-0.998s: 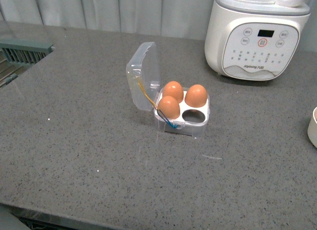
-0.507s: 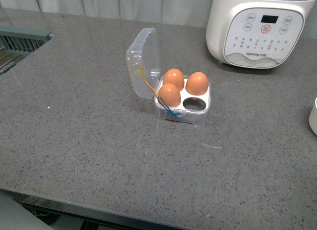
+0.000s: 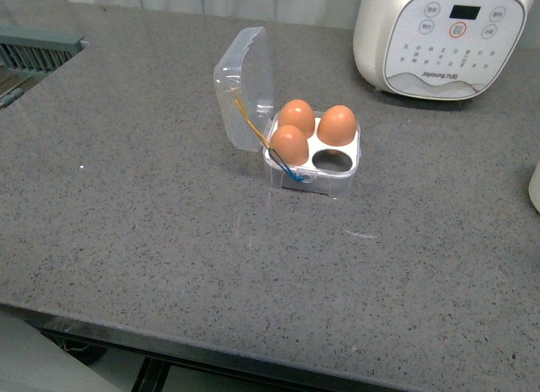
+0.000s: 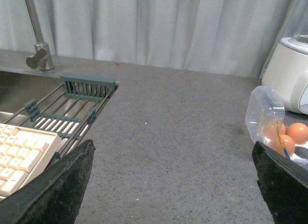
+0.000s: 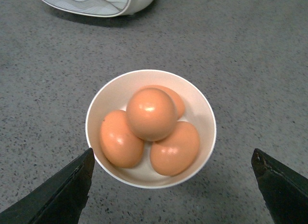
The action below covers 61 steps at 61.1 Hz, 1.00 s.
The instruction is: Put egg into box
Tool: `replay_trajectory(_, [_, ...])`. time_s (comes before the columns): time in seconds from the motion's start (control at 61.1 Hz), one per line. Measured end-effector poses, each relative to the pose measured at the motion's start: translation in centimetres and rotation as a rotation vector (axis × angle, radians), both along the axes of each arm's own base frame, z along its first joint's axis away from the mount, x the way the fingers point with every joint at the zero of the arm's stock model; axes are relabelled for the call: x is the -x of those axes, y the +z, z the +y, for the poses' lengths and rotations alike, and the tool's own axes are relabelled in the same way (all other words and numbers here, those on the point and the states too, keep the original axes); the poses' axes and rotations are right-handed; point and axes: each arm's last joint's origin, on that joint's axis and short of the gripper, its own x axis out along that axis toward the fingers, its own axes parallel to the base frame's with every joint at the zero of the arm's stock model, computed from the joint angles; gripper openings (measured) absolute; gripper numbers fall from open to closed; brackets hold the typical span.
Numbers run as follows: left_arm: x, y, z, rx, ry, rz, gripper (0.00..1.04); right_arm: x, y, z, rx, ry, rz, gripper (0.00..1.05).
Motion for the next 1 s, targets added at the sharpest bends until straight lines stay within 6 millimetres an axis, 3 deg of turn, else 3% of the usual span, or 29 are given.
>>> replay_trajectory(0.622, [0.0, 0.0, 0.0, 0.000, 0.000, 0.000, 0.98, -3.5, -1.6, -0.9, -0.084, 0.128, 0.076, 0.95])
replay_trajectory(0.998, [0.0, 0.0, 0.0, 0.000, 0.000, 0.000, 0.98, -4.3, -2.5, -1.7, -0.058, 0.166, 0.097, 0.95])
